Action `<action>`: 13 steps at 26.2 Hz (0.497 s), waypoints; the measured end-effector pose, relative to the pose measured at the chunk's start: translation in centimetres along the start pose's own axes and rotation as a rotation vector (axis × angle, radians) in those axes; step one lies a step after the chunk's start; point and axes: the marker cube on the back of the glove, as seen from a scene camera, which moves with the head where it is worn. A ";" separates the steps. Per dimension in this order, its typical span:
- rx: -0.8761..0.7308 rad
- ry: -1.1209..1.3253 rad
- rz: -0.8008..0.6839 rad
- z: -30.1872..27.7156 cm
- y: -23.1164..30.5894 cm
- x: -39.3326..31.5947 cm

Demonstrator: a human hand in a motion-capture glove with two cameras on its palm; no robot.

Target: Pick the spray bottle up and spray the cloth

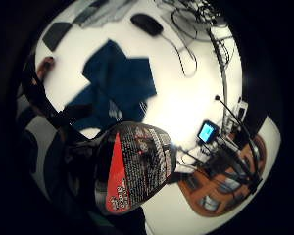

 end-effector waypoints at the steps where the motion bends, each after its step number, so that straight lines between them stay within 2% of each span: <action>1: 0.049 -0.045 -0.036 -0.5 -0.7 -0.7; 8: 0.363 -0.421 -0.209 -1.4 -6.7 -4.2; 11: 0.451 -0.542 -0.240 -0.7 -9.0 -5.1; 13: 0.576 -0.628 -0.222 -0.7 -10.7 -5.7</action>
